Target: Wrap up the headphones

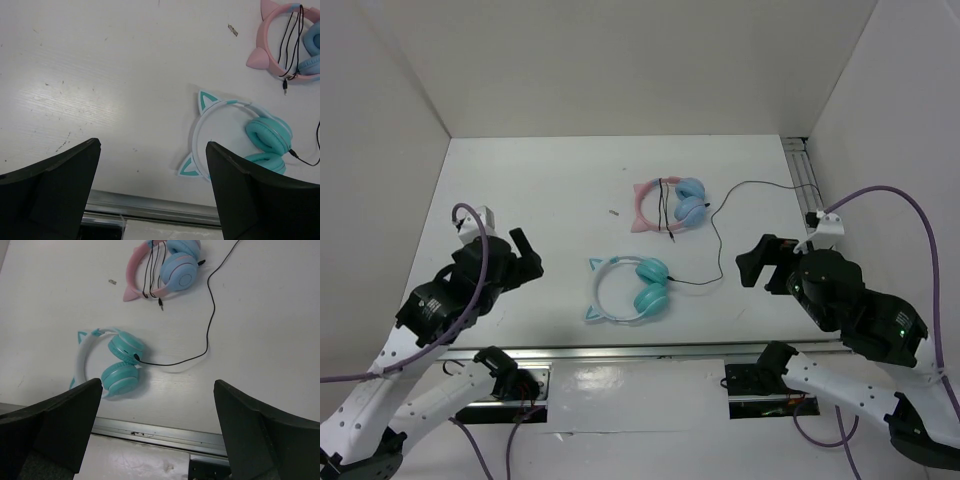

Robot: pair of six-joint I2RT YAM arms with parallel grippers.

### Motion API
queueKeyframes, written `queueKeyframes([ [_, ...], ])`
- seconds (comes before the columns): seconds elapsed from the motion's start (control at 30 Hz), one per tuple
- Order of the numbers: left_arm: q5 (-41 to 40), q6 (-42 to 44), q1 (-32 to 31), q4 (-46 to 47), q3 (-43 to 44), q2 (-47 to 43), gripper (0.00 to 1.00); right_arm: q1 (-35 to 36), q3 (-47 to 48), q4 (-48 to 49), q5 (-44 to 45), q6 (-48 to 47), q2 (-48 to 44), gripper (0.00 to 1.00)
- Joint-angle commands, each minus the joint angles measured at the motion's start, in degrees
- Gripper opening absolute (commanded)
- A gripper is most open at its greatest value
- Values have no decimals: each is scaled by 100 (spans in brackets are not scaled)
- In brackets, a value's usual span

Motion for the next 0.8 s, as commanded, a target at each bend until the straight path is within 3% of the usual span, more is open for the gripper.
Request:
queueKeyframes([
  [0.0,221,252,111,322,-6,-160,100,49,204,-23,163,-44,116,100],
  [0.23,714,490,445,585,-111,-213,100,102,-15,406,-56,-185,-235,100],
  [0.43,1697,667,726,1252,-305,129,100,154,-621,986,-162,-115,-113,100],
  [0.5,2031,229,726,1489,-628,498,100,154,-1016,1408,-416,-167,-16,100],
  [0.53,2268,131,726,2195,-1065,638,100,154,-1157,1601,-713,-246,36,100],
  [0.6,2568,17,726,2745,-1393,1050,100,154,-1551,2005,-1004,-247,89,100],
  [0.77,2252,174,454,3661,-1561,3159,100,154,-1817,2763,-1708,-308,432,100],
])
